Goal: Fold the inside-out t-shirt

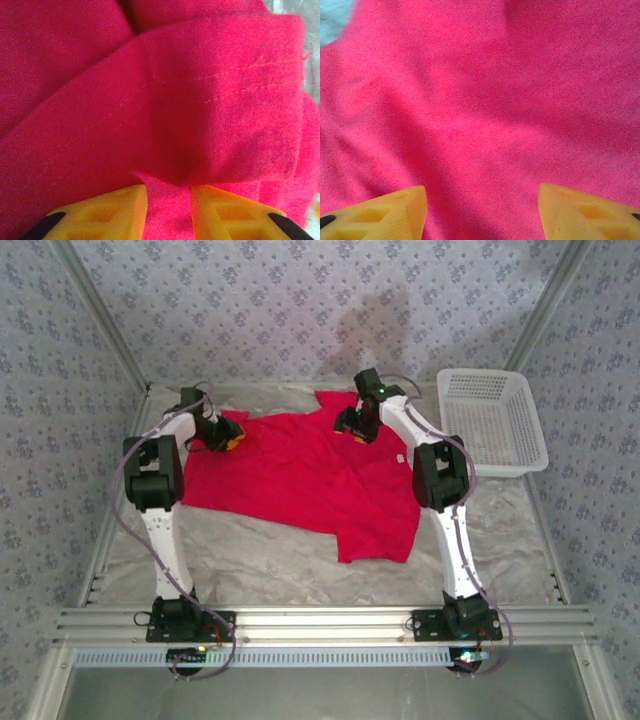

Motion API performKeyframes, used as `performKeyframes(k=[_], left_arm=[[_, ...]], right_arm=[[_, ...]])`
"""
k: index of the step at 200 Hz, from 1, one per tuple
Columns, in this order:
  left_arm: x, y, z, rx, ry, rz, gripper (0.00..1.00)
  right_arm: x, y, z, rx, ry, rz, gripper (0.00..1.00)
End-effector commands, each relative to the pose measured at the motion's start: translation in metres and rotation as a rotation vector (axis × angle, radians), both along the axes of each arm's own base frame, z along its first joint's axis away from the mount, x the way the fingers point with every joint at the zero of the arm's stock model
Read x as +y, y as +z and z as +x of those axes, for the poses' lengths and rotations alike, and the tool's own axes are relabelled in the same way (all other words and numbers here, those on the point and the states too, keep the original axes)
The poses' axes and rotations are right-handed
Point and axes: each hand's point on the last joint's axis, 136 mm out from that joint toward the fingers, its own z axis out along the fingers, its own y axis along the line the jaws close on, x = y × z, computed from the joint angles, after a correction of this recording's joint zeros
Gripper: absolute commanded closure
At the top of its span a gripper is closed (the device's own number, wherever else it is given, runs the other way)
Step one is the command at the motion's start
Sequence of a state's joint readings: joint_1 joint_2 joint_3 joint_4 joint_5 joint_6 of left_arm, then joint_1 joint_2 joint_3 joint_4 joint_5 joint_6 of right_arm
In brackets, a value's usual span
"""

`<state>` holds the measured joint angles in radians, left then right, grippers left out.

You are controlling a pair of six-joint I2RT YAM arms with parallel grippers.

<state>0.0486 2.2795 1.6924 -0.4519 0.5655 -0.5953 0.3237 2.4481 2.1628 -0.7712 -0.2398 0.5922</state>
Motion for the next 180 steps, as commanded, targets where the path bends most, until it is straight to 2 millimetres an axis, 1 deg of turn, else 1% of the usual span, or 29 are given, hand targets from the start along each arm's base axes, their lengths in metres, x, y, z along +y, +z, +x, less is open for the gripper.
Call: performKeyframes(k=[1,14,25,41,51,56,64,67,81,88,101,114,142,162,180], left_arm=[[0.038,-0.005,-0.037,0.056,0.093,0.094,0.69],[0.049,-0.002,-0.064,0.067,0.125,0.137,0.68],[0.053,0.001,-0.088,0.079,0.136,0.167,0.68],[0.051,0.008,-0.118,0.08,0.139,0.184,0.68],[0.049,0.019,-0.127,0.059,0.133,0.195,0.67],[0.047,0.025,-0.128,0.043,0.122,0.199,0.67],[0.044,0.039,-0.124,0.008,0.095,0.206,0.66],[0.043,0.044,-0.121,-0.008,0.083,0.209,0.65],[0.041,0.066,-0.104,-0.068,0.033,0.238,0.63],[0.043,0.071,-0.095,-0.077,0.021,0.253,0.63],[0.046,0.079,-0.076,-0.097,-0.001,0.271,0.63],[0.048,0.077,-0.057,-0.112,-0.008,0.279,0.63],[0.055,0.062,-0.018,-0.113,-0.023,0.286,0.62],[0.058,0.054,0.003,-0.111,-0.038,0.303,0.6],[0.06,0.045,0.014,-0.092,-0.046,0.309,0.6]], right_arm=[[-0.06,-0.035,0.013,0.081,-0.161,-0.089,0.39],[-0.082,-0.041,0.007,0.116,-0.2,-0.14,0.39],[-0.094,-0.038,0.001,0.126,-0.217,-0.172,0.39],[-0.098,-0.025,-0.006,0.105,-0.22,-0.177,0.39],[-0.095,-0.012,-0.007,0.073,-0.215,-0.161,0.39],[-0.09,-0.008,-0.008,0.069,-0.202,-0.135,0.39],[-0.078,0.006,-0.008,0.047,-0.179,-0.092,0.39],[-0.073,0.011,-0.008,0.03,-0.142,-0.087,0.39],[-0.05,0.032,-0.009,-0.012,-0.068,-0.036,0.39],[-0.038,0.042,-0.009,-0.03,-0.034,-0.016,0.39],[-0.02,0.053,-0.013,-0.044,0.018,0.0,0.39],[-0.003,0.06,-0.02,-0.046,0.056,0.013,0.39],[0.019,0.067,-0.027,-0.054,0.099,0.028,0.39],[0.026,0.068,-0.03,-0.053,0.113,0.026,0.39],[0.031,0.069,-0.031,-0.056,0.118,0.027,0.38]])
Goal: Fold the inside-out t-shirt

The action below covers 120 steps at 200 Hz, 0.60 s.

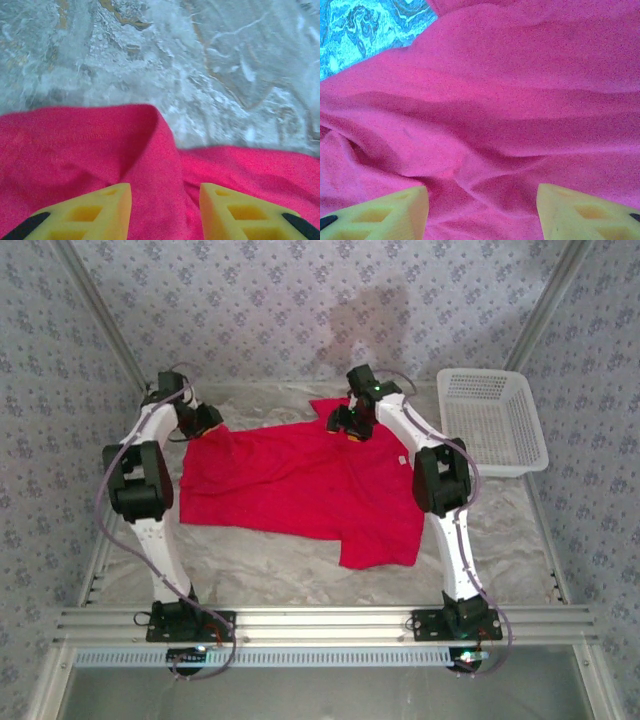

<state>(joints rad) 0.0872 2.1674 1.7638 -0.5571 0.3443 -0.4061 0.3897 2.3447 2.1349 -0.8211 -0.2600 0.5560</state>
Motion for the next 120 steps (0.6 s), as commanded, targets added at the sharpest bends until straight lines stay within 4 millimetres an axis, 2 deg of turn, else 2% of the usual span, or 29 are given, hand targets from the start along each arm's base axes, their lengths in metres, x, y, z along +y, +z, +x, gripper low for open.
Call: performKeyframes(k=[1,19,56,81,97,120], left_arm=[[0.004,-0.011,0.004,0.054,-0.029,0.025,0.6],[0.003,-0.016,0.012,0.056,-0.029,0.006,0.61],[-0.006,-0.027,0.021,0.048,-0.018,-0.058,0.72],[-0.009,-0.033,0.021,0.061,-0.014,-0.092,0.87],[-0.009,-0.024,0.024,0.041,-0.012,-0.112,1.0],[-0.009,0.001,0.029,-0.005,-0.007,-0.15,1.0]], right_arm=[[-0.002,0.027,-0.002,-0.026,0.012,0.014,0.38],[0.002,0.026,-0.003,-0.025,0.02,0.014,0.38],[0.006,0.014,-0.004,0.003,0.022,0.021,0.38],[0.004,0.0,-0.002,0.027,0.016,0.018,0.38],[-0.005,-0.013,0.008,0.027,-0.017,0.008,0.38],[-0.029,-0.034,0.031,0.033,-0.107,0.01,0.38]])
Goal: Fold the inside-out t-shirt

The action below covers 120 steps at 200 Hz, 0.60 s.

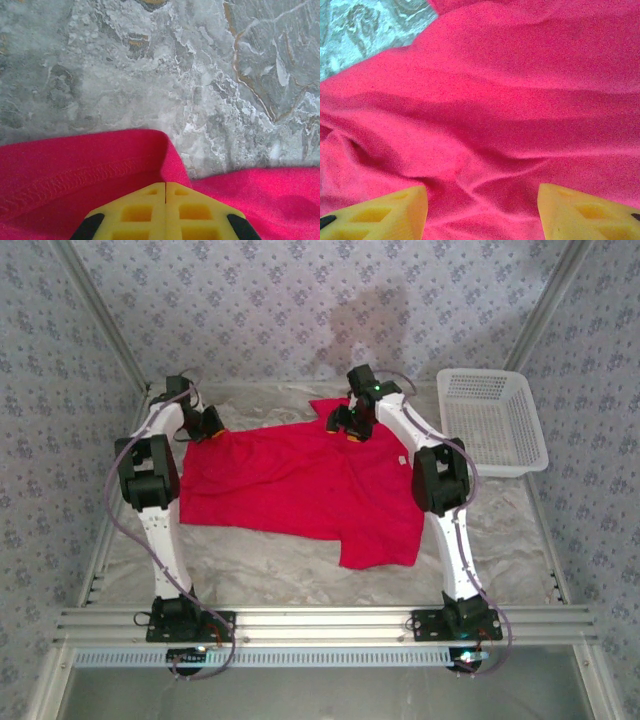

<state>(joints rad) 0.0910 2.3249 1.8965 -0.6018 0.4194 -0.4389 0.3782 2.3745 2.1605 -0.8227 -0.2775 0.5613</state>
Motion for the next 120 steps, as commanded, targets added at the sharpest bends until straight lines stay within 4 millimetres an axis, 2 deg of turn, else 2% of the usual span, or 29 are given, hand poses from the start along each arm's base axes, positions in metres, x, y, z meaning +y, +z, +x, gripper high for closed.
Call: performKeyframes(k=[1,8,12,28,56,67,85,90,120], left_arm=[[0.0,0.037,0.013,-0.078,0.005,-0.065,1.0],[0.0,0.045,0.013,-0.088,0.009,-0.082,1.0],[0.001,0.059,0.019,-0.12,0.011,-0.089,1.0],[0.006,0.085,0.023,-0.171,0.03,-0.131,1.0],[0.025,0.114,0.025,-0.224,0.084,-0.187,1.0],[0.036,0.116,0.025,-0.228,0.111,-0.194,1.0],[0.054,0.116,0.026,-0.233,0.154,-0.213,1.0],[0.059,0.104,0.022,-0.21,0.175,-0.227,1.0],[0.08,0.086,0.03,-0.207,0.249,-0.28,1.0]], right_arm=[[-0.029,-0.028,0.027,0.019,-0.102,-0.004,0.38],[-0.037,-0.032,0.035,0.018,-0.132,0.003,0.38],[-0.042,-0.036,0.039,0.016,-0.147,0.004,0.38],[-0.067,-0.047,0.056,0.014,-0.233,-0.004,0.38],[-0.105,-0.066,0.065,0.049,-0.344,-0.061,0.38],[-0.12,-0.069,0.066,0.052,-0.378,-0.095,0.38],[-0.128,-0.069,0.063,0.061,-0.385,-0.117,0.38],[-0.129,-0.068,0.063,0.061,-0.384,-0.116,0.38],[-0.118,-0.052,0.066,0.033,-0.344,-0.077,0.38]])
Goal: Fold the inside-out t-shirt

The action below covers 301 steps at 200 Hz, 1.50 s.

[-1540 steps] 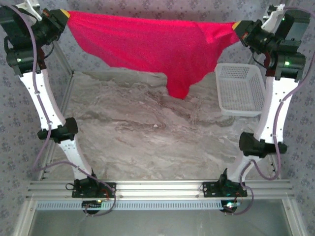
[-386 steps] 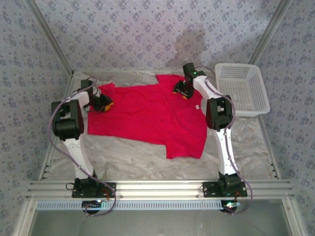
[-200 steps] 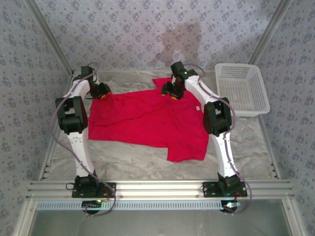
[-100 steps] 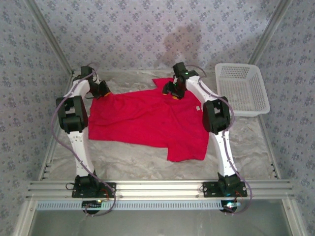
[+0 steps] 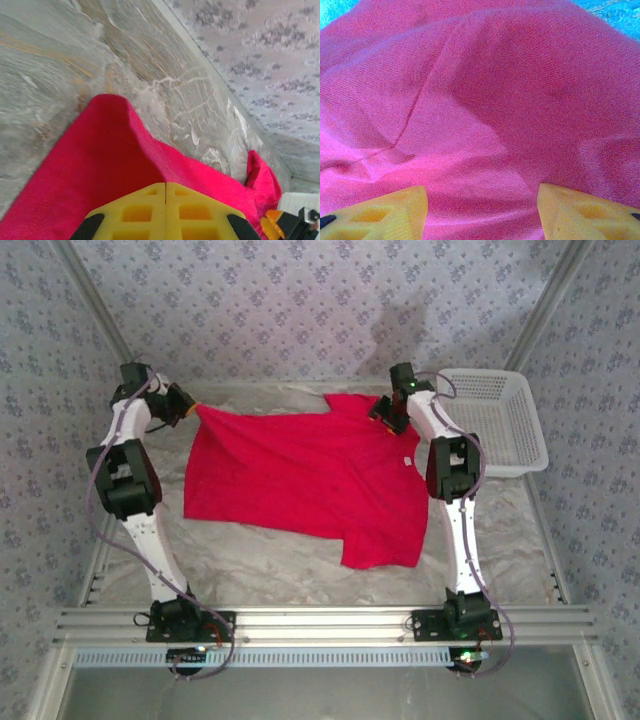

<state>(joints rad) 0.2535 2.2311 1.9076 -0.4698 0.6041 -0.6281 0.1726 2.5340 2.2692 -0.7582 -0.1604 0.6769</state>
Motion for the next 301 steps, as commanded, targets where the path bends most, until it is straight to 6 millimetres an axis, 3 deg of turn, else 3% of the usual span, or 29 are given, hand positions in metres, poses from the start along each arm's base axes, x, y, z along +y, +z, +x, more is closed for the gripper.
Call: performKeyframes(k=[1,17,33,55,70,89,130,156,181,209,230,254,278,301], left_arm=[[0.012,0.002,0.007,-0.026,0.046,-0.065,1.0],[0.014,-0.01,0.012,-0.001,0.044,-0.068,1.0],[0.016,-0.009,0.024,-0.006,0.035,-0.062,1.0],[0.018,-0.02,0.033,0.02,0.025,-0.054,1.0],[0.021,-0.025,0.037,0.037,0.026,-0.043,1.0],[0.017,-0.024,0.04,0.04,0.018,-0.05,1.0],[-0.005,-0.005,0.034,0.03,-0.036,-0.044,1.0],[-0.009,0.008,0.024,0.032,-0.042,-0.033,1.0],[-0.009,0.022,0.015,0.02,-0.038,-0.015,1.0],[-0.006,0.032,0.002,0.025,-0.029,-0.016,1.0],[-0.001,0.04,-0.012,0.031,-0.009,-0.021,1.0],[0.014,0.056,-0.028,0.019,0.025,-0.005,1.0],[0.031,0.051,-0.04,0.066,0.063,0.013,1.0],[0.034,0.028,-0.036,0.116,0.062,0.007,1.0]], right_arm=[[0.006,-0.003,-0.009,0.038,0.015,-0.01,0.38],[0.018,0.013,-0.008,0.016,0.052,0.04,0.38],[0.031,0.035,-0.011,-0.005,0.098,0.095,0.37],[0.04,0.057,-0.026,0.0,0.135,0.114,0.34],[0.04,0.061,-0.039,0.013,0.177,0.094,0.34],[0.035,0.058,-0.056,0.051,0.194,0.053,0.33],[-0.011,0.045,-0.098,0.15,0.224,-0.158,0.32],[-0.026,0.034,-0.113,0.175,0.223,-0.199,0.33],[-0.017,0.019,-0.109,0.156,0.243,-0.133,0.43],[-0.007,0.006,-0.096,0.148,0.254,-0.082,0.44],[-0.008,-0.006,-0.093,0.17,0.233,-0.084,0.64],[-0.016,-0.011,-0.094,0.195,0.213,-0.11,0.67],[-0.019,-0.008,-0.094,0.191,0.21,-0.123,0.67],[-0.02,-0.006,-0.092,0.186,0.211,-0.129,0.67]])
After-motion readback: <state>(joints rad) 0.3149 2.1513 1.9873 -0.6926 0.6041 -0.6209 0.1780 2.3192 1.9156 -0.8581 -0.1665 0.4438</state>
